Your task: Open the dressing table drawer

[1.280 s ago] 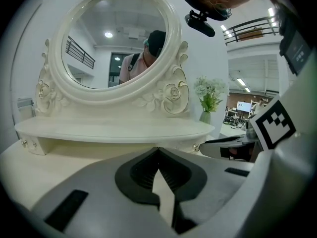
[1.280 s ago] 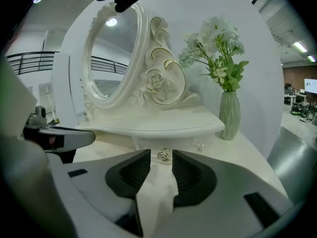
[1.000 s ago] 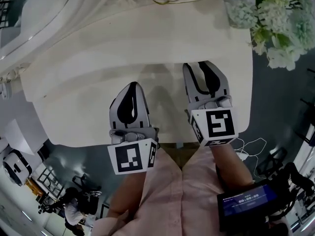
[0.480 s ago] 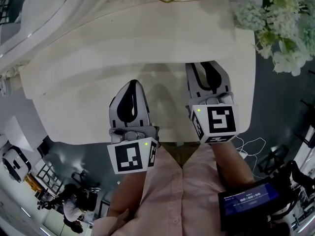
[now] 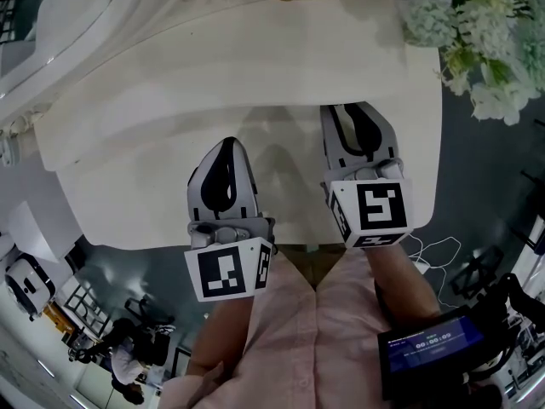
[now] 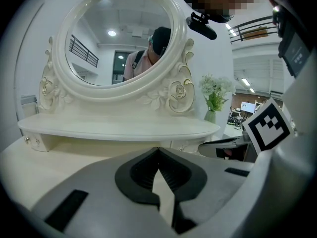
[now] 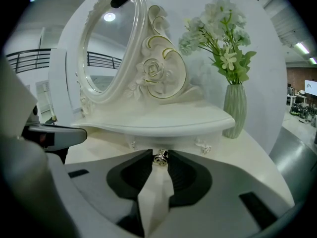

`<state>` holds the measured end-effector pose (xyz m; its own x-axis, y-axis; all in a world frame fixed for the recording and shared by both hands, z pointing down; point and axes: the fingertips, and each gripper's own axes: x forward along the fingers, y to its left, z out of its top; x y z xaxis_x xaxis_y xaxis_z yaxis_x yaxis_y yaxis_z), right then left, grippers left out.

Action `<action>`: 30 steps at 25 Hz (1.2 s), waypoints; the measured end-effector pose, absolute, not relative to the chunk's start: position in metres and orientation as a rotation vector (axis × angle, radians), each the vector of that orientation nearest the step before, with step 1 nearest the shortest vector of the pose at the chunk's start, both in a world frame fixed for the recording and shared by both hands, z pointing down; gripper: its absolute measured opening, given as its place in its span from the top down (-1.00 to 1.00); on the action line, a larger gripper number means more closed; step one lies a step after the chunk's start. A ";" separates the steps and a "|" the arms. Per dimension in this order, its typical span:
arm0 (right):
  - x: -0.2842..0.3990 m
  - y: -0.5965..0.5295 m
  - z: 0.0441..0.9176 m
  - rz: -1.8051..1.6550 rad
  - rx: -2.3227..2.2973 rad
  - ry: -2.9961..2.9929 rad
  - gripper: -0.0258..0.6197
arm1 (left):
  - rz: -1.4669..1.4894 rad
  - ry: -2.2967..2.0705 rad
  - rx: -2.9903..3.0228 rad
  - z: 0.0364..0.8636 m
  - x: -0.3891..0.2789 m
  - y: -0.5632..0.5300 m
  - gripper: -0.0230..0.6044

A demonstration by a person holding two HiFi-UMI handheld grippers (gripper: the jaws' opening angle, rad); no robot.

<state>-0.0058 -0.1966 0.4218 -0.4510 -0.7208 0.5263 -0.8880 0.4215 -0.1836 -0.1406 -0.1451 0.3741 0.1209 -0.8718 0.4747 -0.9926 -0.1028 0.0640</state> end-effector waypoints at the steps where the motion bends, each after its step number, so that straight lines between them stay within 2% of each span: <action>1: -0.006 -0.196 0.422 0.628 1.377 -2.314 0.59 | 0.454 -1.812 2.039 0.374 -0.141 -0.145 0.86; 30: -0.004 -0.169 0.423 0.635 1.388 -2.306 0.59 | 0.448 -1.812 2.057 0.368 -0.140 -0.124 0.86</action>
